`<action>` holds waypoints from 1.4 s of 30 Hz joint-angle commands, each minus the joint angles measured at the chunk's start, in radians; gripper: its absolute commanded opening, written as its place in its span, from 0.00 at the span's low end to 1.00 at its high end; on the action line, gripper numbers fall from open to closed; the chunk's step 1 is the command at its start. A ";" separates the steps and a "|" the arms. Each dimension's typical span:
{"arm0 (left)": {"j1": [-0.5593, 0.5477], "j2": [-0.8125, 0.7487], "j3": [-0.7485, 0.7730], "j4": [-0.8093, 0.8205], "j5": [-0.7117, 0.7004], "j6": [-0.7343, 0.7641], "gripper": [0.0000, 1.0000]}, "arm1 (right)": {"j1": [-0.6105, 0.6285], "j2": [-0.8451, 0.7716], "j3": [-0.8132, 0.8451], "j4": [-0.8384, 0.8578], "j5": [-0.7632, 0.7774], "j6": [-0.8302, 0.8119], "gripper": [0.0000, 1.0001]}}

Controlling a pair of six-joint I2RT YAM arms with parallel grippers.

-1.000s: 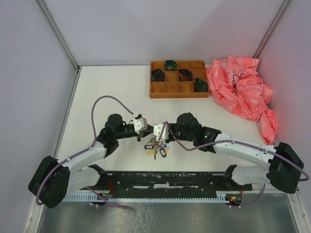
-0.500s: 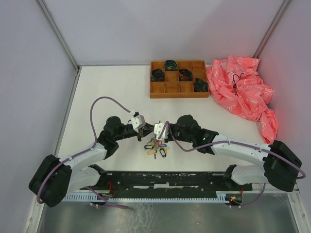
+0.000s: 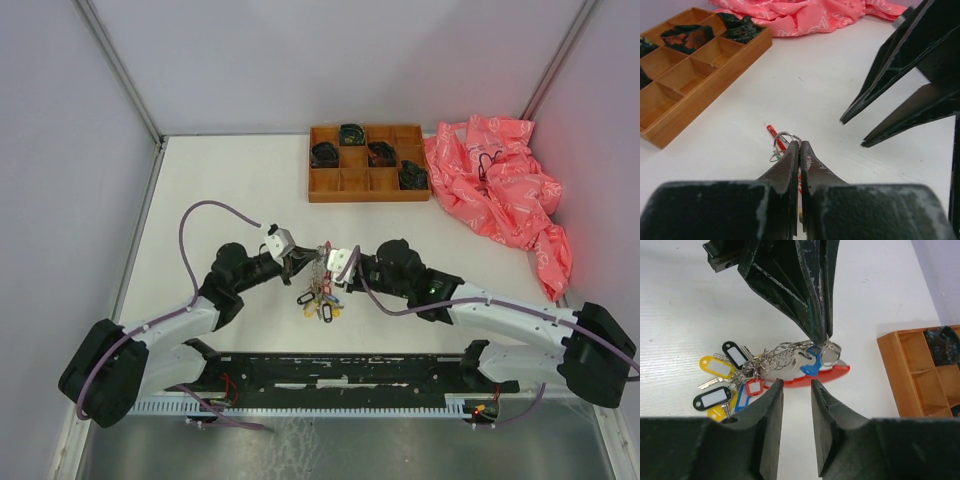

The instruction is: Put the keys on the keyring

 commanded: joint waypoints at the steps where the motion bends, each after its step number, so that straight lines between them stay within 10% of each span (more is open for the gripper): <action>1: 0.003 -0.008 0.007 0.078 -0.142 -0.073 0.03 | 0.004 -0.095 -0.030 0.008 0.140 0.126 0.41; 10: 0.009 0.107 0.012 0.092 -0.468 -0.252 0.03 | 0.002 -0.252 -0.119 -0.019 0.531 0.408 0.68; 13: 0.016 0.147 -0.006 0.114 -0.559 -0.320 0.03 | 0.002 -0.294 -0.154 -0.044 0.628 0.503 0.98; 20: 0.034 0.246 -0.049 0.132 -0.727 -0.487 0.04 | 0.001 -0.355 -0.217 -0.085 0.752 0.677 1.00; 42: 0.038 -0.565 -0.005 -0.714 -0.925 -0.603 0.94 | 0.002 -0.537 -0.085 -0.507 0.972 0.839 1.00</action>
